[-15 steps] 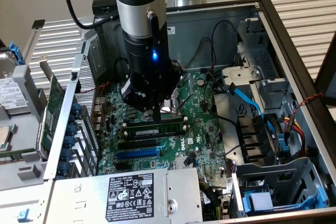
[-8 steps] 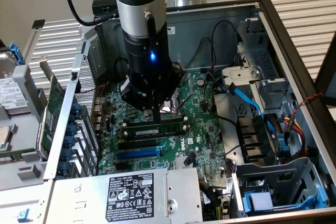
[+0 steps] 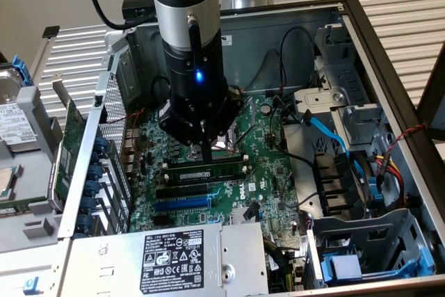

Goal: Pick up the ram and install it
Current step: 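Press down the ram until it locks into place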

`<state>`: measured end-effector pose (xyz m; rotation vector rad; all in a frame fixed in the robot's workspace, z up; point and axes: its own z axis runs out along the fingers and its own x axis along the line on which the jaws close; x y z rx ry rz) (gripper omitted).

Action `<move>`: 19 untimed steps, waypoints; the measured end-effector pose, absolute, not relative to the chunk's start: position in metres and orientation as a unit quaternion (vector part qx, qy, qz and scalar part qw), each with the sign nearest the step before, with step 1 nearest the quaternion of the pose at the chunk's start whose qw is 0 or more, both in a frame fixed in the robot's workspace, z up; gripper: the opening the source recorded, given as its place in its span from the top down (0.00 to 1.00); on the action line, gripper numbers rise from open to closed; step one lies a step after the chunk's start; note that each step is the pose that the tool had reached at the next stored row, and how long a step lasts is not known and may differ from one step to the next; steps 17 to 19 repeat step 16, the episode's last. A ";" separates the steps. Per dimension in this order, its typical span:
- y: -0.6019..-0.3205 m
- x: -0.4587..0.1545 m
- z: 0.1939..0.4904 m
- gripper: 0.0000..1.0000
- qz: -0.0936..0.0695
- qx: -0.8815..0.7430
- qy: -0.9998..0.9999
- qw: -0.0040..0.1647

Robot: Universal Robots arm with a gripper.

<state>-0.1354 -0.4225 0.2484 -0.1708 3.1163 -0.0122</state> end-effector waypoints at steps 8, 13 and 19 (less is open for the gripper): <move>-0.423 -0.135 0.248 0.90 -0.004 0.004 1.000 0.010; -0.423 -0.135 0.248 0.90 -0.005 0.018 1.000 0.010; -0.423 -0.135 0.248 0.90 -0.005 0.018 1.000 0.010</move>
